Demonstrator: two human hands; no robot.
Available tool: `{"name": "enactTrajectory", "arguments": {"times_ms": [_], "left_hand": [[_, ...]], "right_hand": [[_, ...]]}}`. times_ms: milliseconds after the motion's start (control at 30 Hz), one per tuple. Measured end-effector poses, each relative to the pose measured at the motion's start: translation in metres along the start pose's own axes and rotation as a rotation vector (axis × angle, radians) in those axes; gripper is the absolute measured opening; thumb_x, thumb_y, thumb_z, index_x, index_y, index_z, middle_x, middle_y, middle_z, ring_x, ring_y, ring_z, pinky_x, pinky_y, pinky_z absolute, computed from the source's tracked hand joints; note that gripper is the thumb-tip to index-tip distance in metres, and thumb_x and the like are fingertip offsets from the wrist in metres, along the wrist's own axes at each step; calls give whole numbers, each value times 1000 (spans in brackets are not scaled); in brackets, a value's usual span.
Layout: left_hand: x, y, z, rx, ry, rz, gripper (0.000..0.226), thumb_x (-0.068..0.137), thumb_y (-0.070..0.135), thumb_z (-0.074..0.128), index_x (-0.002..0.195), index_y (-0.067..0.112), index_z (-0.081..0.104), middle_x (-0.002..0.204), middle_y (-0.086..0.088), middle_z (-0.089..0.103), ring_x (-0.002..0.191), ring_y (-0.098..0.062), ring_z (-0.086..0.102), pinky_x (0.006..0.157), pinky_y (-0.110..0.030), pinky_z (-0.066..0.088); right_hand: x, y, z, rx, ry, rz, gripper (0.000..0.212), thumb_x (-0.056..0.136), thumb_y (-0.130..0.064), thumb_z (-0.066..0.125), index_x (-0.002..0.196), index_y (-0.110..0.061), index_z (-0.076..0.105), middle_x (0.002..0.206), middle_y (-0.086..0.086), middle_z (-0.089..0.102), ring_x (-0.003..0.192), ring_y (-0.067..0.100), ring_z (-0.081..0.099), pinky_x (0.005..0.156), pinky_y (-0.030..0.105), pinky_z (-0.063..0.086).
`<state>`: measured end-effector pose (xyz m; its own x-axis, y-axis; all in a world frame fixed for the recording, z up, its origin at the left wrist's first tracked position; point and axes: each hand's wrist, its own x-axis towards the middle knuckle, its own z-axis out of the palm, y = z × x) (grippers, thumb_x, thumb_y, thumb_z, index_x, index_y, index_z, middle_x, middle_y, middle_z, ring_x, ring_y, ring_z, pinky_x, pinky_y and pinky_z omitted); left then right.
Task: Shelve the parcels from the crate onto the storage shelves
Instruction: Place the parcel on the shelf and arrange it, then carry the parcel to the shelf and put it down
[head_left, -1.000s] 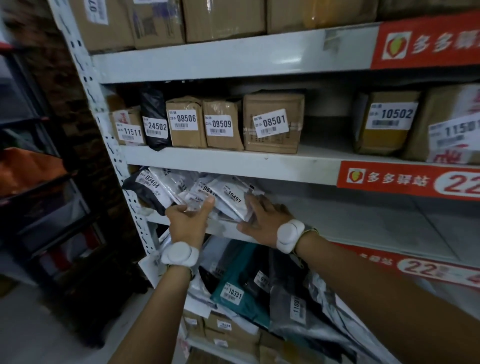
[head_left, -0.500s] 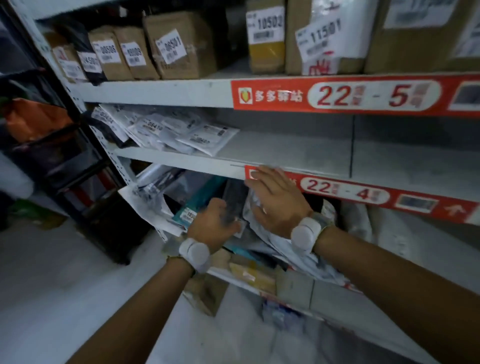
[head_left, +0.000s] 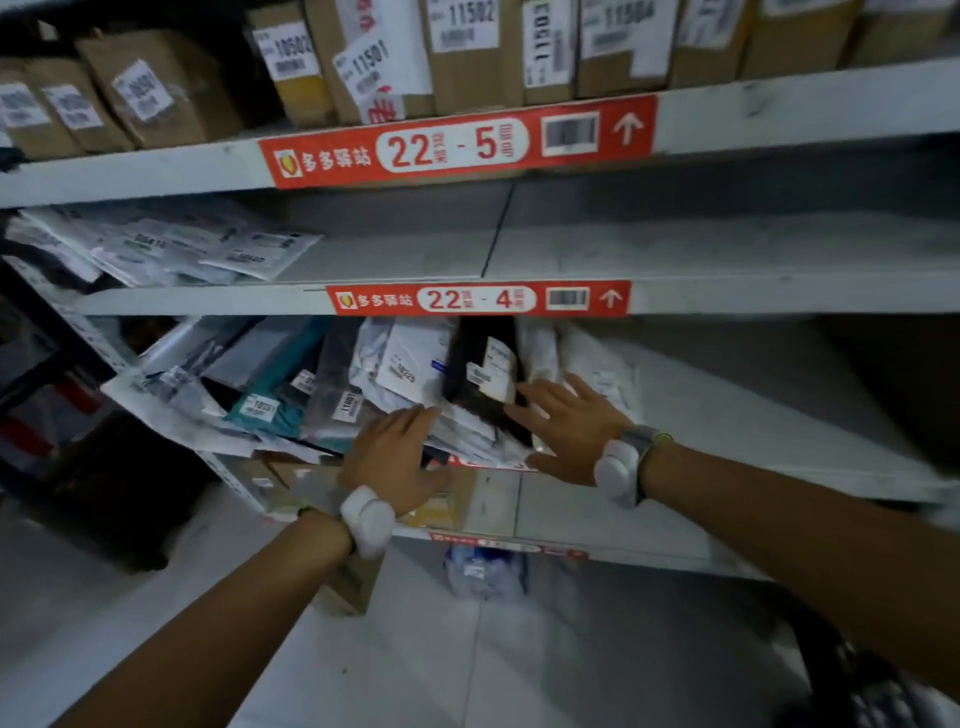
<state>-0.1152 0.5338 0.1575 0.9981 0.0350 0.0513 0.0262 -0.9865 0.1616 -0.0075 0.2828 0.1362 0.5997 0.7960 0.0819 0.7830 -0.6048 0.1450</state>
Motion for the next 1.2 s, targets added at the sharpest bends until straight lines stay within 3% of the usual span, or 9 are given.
{"name": "enactTrajectory", "arguments": {"times_ms": [100,233,367,467,667,800,933,1033,1200], "left_hand": [[-32,36,12,-67,-38,23,81,85,57,63,152,24,32,156,-1,35,140,-24,36,115,-35,29],[-60,60,32,-121,-103,43,88,74,71,54,146,25,36,147,-3,48,129,-27,49,104,-40,43],[-102,97,50,-120,-173,114,83,79,60,64,145,19,37,147,-8,47,130,-29,48,104,-38,43],[-123,126,57,-175,-196,118,74,83,43,72,144,14,41,146,-8,48,130,-29,48,105,-35,41],[-152,180,84,-118,-317,189,86,81,53,71,150,19,33,150,-3,44,131,-26,48,106,-36,42],[-154,236,111,-150,-352,227,80,71,61,70,138,26,43,133,0,57,118,-26,58,96,-36,50],[-150,329,162,-184,-319,323,82,79,49,74,149,24,37,146,-1,49,131,-23,50,107,-36,43],[-144,409,218,-200,-368,315,84,83,46,71,152,23,30,154,-2,40,139,-22,40,111,-32,36],[-125,523,329,-194,-580,313,93,88,49,65,157,14,13,162,-11,20,148,-28,23,119,-37,24]], "right_hand": [[-53,-6,-1,54,-28,57,70,94,-52,55,153,-20,34,157,13,35,143,34,35,119,51,22],[-105,-17,-3,103,-130,130,68,96,-50,52,155,-24,26,161,8,26,145,30,30,120,42,21],[-181,-25,6,135,-251,247,67,96,-52,51,153,-27,26,159,3,29,139,28,39,113,42,35],[-228,-18,9,172,-342,393,72,94,-52,53,153,-24,24,157,5,33,138,28,42,111,42,39],[-323,25,26,267,-419,823,68,93,-48,56,148,-18,28,147,9,41,128,35,50,98,47,46],[-408,70,59,358,-478,970,62,98,-42,51,150,-17,27,151,11,39,129,38,49,98,49,47],[-503,124,104,401,-486,1015,62,101,-26,49,155,-13,21,146,15,46,122,39,54,87,44,52],[-569,161,149,556,-591,1050,67,101,-29,49,157,-12,15,146,17,46,119,39,56,90,43,52],[-649,197,223,650,-616,1131,45,100,-27,48,143,-16,40,127,15,61,107,36,62,86,43,53]]}}
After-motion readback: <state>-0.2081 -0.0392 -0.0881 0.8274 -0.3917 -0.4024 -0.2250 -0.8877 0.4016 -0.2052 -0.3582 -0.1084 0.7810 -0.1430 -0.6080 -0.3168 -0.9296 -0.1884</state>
